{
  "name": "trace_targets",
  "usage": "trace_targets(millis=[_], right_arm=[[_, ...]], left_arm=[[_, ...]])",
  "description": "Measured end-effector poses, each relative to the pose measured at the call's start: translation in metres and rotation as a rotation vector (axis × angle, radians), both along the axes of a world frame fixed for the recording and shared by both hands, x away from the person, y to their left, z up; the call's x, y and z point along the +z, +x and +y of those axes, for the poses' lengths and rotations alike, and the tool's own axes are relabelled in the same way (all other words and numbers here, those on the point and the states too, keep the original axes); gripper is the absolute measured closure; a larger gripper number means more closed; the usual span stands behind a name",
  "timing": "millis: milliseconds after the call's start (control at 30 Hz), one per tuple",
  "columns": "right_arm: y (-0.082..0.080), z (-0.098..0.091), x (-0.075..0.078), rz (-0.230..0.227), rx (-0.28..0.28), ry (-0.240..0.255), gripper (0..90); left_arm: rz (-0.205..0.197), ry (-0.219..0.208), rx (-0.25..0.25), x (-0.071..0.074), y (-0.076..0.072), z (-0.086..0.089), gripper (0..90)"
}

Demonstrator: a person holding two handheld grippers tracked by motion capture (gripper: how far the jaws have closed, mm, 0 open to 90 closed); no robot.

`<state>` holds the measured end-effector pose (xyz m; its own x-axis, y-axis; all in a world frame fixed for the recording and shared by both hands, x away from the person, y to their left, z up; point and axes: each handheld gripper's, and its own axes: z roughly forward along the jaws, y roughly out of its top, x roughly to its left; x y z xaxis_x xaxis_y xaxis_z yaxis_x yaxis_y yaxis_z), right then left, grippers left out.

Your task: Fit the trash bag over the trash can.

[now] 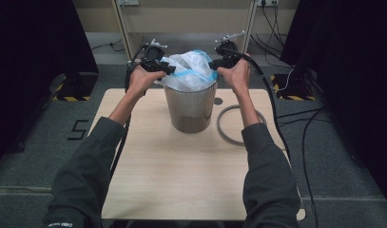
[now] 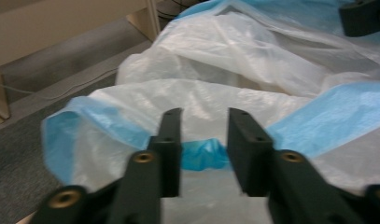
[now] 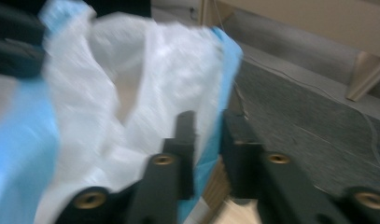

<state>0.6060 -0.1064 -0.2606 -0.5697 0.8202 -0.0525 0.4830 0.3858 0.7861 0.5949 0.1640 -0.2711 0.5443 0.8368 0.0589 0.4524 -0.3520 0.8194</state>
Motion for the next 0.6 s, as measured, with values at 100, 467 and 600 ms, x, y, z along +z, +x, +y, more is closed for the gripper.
trace_targets(millis=[100,467,600], right_arm=[[-0.002,-0.012,-0.005,0.01,-0.01,-0.014,90.0],[-0.021,-0.043,-0.006,-0.035,-0.004,0.024,90.0],[-0.026,-0.05,-0.015,-0.033,-0.001,0.019,90.0]], left_arm=[[0.007,-0.022,0.038,0.001,0.003,0.007,43.8],[0.038,-0.045,0.051,-0.008,0.015,0.015,51.5],[-0.005,-0.013,0.042,-0.008,0.012,0.018,70.3]])
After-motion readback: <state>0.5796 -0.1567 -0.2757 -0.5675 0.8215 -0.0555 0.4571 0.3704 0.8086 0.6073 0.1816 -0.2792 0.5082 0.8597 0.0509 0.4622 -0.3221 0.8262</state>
